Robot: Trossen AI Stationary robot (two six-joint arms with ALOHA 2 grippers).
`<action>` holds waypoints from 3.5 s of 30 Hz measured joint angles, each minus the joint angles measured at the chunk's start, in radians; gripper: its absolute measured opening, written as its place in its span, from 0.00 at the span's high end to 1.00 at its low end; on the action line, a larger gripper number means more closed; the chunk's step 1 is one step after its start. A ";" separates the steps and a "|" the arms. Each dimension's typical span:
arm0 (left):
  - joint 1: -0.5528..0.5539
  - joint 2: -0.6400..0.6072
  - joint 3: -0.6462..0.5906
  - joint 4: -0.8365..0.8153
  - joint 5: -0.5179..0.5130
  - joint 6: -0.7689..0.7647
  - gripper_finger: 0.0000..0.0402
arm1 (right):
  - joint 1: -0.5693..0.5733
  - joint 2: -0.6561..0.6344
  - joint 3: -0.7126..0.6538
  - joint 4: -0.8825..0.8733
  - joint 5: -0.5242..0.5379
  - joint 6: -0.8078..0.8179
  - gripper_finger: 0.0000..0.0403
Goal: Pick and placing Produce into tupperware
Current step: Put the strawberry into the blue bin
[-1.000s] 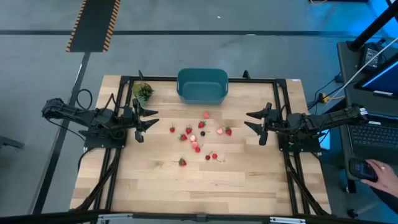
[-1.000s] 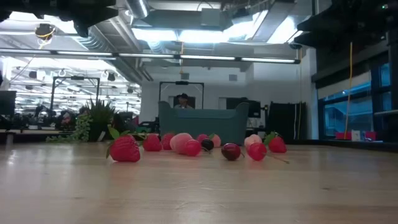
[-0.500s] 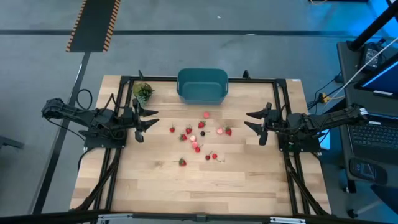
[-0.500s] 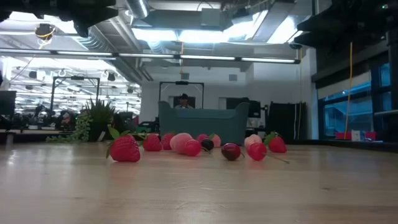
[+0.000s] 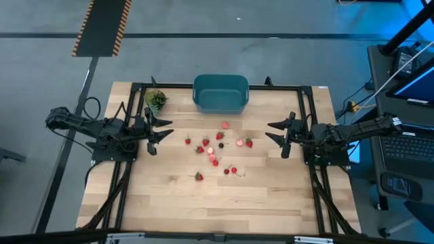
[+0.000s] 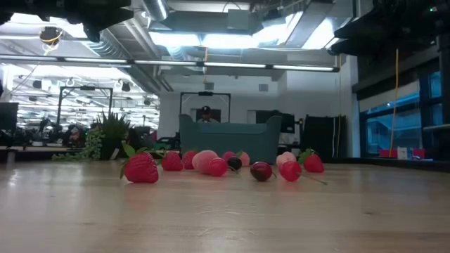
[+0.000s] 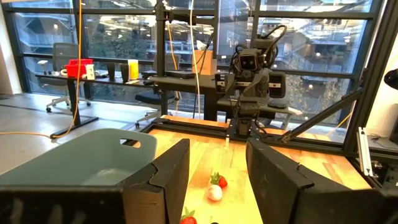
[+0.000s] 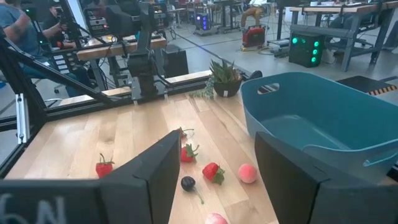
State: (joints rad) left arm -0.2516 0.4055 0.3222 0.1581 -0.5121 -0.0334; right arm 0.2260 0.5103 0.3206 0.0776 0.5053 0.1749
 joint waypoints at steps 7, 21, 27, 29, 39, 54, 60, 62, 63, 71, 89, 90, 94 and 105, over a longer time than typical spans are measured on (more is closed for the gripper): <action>0.000 0.000 0.000 0.000 0.000 0.000 0.62 | 0.000 0.000 0.000 0.000 0.000 0.000 0.49; 0.000 0.000 0.000 0.015 0.000 0.051 0.62 | -0.003 0.000 0.000 0.106 0.000 0.009 0.49; 0.000 0.000 0.000 0.015 0.000 0.012 0.62 | -0.003 0.000 0.000 0.106 0.000 0.135 0.49; 0.000 0.000 0.000 0.018 0.000 0.018 0.62 | -0.003 0.000 0.000 0.105 0.000 0.114 0.49; 0.000 0.000 0.000 0.047 -0.060 -0.042 0.62 | -0.013 0.003 0.005 0.172 0.001 -0.002 0.49; 0.081 0.000 0.021 0.122 -0.205 -0.068 0.37 | -0.113 0.104 0.238 -0.040 -0.002 -0.056 0.49; 0.104 0.000 0.022 0.252 -0.206 0.040 0.38 | -0.110 0.104 0.308 -0.068 -0.002 -0.026 0.49; 0.101 -0.001 0.022 0.254 -0.205 0.047 0.38 | -0.110 0.112 0.330 -0.074 -0.003 0.039 0.48; 0.102 0.000 0.022 0.247 -0.205 0.047 0.37 | -0.110 0.117 0.346 -0.098 -0.003 0.052 0.48; 0.101 0.000 0.022 0.212 -0.204 0.044 0.37 | -0.119 0.205 0.397 -0.228 -0.001 -0.053 0.28; 0.101 0.169 0.081 0.152 -0.027 -0.073 0.37 | -0.145 0.379 0.381 -0.475 -0.141 0.119 0.26; 0.102 0.195 0.103 0.116 -0.027 -0.080 0.37 | -0.157 0.386 0.381 -0.494 -0.157 0.137 0.26; 0.109 0.297 0.195 -0.064 -0.026 -0.138 0.37 | -0.200 0.415 0.381 -0.530 -0.214 0.187 0.26; 0.157 0.493 0.287 -0.353 -0.016 -0.298 0.39 | -0.256 0.481 0.381 -0.539 -0.274 0.192 0.26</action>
State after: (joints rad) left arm -0.0945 0.8982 0.6090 -0.1947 -0.5286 -0.3316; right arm -0.0299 0.9911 0.7013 -0.4612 0.2311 0.3668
